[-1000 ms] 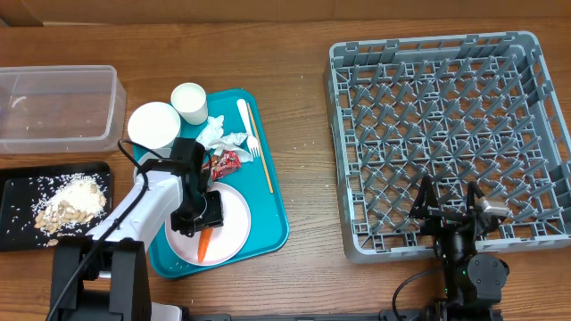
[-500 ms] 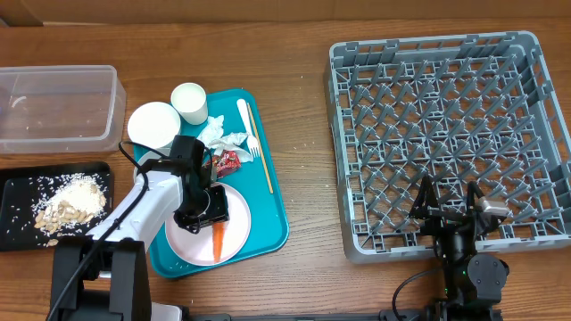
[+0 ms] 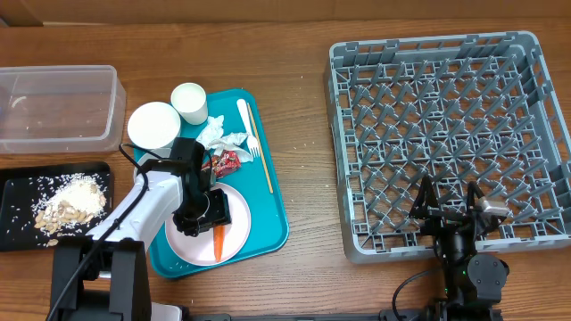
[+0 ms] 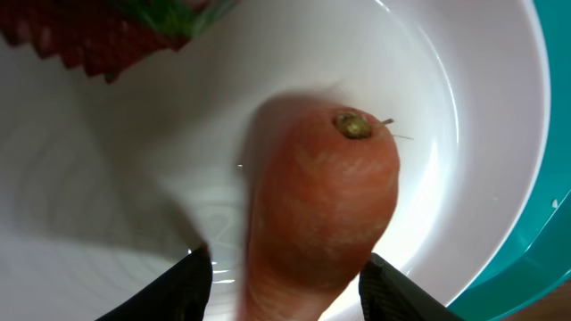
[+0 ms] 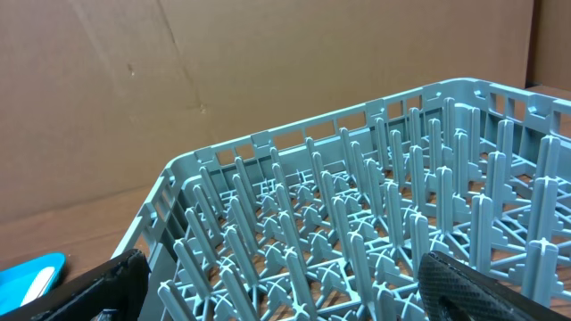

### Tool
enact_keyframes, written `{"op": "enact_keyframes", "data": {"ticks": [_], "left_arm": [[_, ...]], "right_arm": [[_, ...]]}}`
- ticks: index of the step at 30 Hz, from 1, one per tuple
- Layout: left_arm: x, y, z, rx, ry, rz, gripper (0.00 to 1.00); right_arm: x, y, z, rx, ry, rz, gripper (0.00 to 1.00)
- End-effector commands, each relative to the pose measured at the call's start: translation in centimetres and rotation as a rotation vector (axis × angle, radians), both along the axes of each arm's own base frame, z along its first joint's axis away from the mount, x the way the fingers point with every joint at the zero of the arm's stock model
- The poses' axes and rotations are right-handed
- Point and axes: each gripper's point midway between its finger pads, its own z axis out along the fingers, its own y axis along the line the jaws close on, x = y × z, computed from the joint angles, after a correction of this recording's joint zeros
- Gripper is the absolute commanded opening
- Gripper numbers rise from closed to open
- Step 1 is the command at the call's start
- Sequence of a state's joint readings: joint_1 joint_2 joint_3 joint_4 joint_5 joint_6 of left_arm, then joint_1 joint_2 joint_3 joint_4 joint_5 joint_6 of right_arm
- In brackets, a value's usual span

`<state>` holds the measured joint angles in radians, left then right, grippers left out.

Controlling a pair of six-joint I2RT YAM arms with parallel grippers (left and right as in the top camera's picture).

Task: Sort waste into correct bins and load items into the dishwasher rack
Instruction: 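Close the left gripper on the carrot, then lift the carrot with the left gripper and carry it left over the black tray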

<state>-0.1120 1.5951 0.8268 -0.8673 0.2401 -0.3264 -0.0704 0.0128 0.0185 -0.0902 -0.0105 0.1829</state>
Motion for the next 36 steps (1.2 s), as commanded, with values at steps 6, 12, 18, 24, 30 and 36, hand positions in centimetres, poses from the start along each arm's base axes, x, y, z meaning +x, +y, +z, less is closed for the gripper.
{"op": "enact_keyframes", "data": {"ticks": [6, 12, 18, 24, 30, 36], "left_arm": [[-0.3, 0.5, -0.4, 0.047, -0.001, -0.034, 0.55], [0.6, 1.1, -0.6, 0.136, -0.052, -0.096, 0.55], [0.7, 0.0, -0.7, 0.157, -0.079, -0.173, 0.55], [0.0, 0.1, -0.7, 0.211, -0.063, -0.215, 0.55], [-0.2, 0.2, -0.7, 0.213, -0.054, -0.212, 0.49], [-0.3, 0.2, -0.7, 0.213, -0.052, -0.212, 0.42]], "right_arm": [[0.0, 0.0, -0.1, -0.002, -0.005, -0.005, 1.00], [0.0, 0.0, -0.1, -0.002, -0.005, -0.005, 1.00], [0.0, 0.0, -0.1, -0.002, -0.005, -0.005, 1.00], [0.0, 0.0, -0.1, -0.002, -0.005, -0.005, 1.00], [0.0, 0.0, -0.1, -0.002, -0.005, -0.005, 1.00], [0.0, 0.0, -0.1, -0.002, -0.005, -0.005, 1.00]]}}
